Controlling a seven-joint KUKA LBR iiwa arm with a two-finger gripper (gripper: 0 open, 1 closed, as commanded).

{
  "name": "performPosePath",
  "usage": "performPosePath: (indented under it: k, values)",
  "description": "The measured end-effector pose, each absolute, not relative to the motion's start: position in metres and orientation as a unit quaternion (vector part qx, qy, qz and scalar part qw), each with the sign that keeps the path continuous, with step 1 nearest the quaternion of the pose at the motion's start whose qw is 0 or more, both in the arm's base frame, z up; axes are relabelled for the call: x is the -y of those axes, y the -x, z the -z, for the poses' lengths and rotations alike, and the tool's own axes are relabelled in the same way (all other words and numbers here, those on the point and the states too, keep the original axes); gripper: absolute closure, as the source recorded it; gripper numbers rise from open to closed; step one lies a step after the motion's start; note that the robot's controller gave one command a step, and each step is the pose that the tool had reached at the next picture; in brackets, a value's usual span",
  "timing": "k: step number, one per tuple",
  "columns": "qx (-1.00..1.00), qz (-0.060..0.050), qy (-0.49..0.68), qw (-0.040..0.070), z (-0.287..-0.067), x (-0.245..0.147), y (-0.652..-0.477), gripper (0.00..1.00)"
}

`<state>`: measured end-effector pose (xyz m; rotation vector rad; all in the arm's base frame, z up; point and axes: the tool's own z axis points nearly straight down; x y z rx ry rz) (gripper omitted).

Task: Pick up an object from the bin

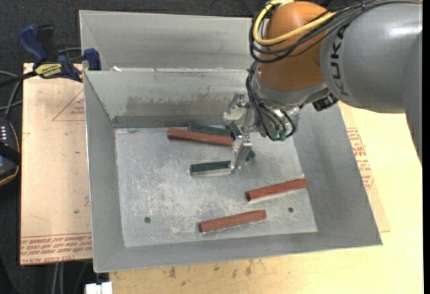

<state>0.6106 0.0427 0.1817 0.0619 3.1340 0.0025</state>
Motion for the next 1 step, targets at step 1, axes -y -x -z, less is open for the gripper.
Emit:
performPosePath:
  k: [1]
  values:
    - [-1.0, -0.001, -0.005, 0.003, -0.1132, -0.0649, -0.6105, 0.0]
